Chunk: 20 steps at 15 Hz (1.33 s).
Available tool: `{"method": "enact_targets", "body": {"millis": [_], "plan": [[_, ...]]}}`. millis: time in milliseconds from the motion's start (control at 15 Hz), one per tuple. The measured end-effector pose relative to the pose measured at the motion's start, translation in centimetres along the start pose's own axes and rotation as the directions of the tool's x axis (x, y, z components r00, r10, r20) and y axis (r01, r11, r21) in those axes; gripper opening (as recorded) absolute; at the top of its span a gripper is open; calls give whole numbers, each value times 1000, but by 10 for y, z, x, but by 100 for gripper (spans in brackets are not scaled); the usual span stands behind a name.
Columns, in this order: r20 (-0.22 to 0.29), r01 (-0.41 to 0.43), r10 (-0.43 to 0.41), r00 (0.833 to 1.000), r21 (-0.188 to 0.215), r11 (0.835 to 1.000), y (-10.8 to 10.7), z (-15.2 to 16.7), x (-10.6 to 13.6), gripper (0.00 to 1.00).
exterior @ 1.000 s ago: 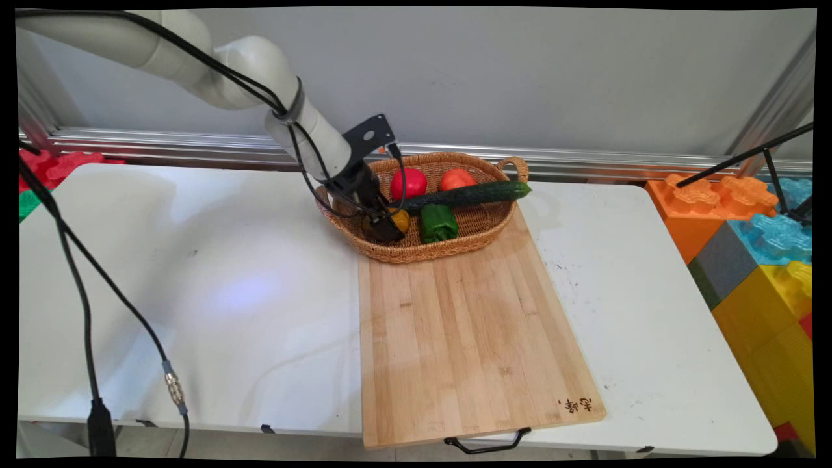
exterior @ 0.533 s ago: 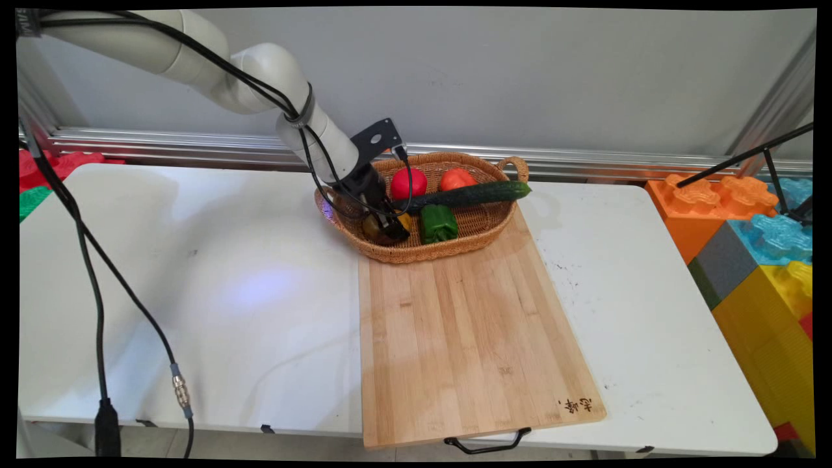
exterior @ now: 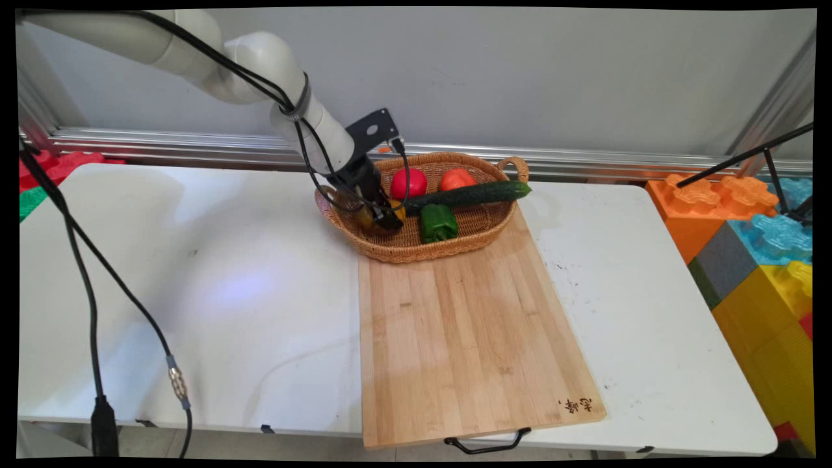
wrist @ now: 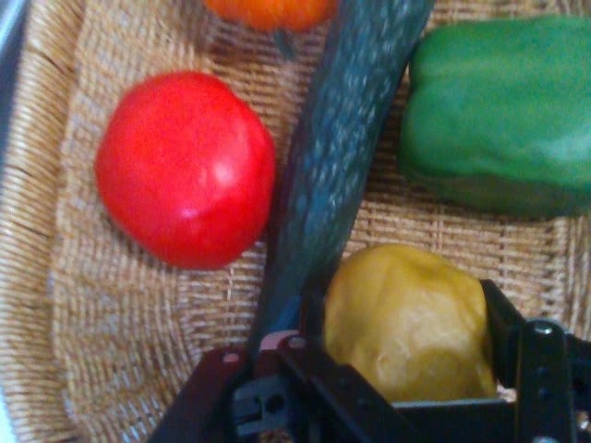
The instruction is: Place the picked object on the cutting board
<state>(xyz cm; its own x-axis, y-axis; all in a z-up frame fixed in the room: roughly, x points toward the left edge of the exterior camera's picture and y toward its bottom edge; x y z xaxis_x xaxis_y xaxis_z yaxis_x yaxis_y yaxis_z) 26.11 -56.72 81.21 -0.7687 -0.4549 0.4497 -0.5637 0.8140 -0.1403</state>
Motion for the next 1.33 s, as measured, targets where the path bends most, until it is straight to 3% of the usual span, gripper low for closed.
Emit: {"method": "enact_targets", "body": {"millis": [400,533,800,1067,1333], "plan": [[-87,-42,49,995,88,995,21,-53,49,0],[-122,-50,60,991,82,995,33,-70,66,0],[-157,-46,41,987,-27,999,68,-83,87,0],[-158,-39,15,987,-149,988,99,-78,93,0],[-144,-34,2,990,-218,975,119,-60,88,0]]}}
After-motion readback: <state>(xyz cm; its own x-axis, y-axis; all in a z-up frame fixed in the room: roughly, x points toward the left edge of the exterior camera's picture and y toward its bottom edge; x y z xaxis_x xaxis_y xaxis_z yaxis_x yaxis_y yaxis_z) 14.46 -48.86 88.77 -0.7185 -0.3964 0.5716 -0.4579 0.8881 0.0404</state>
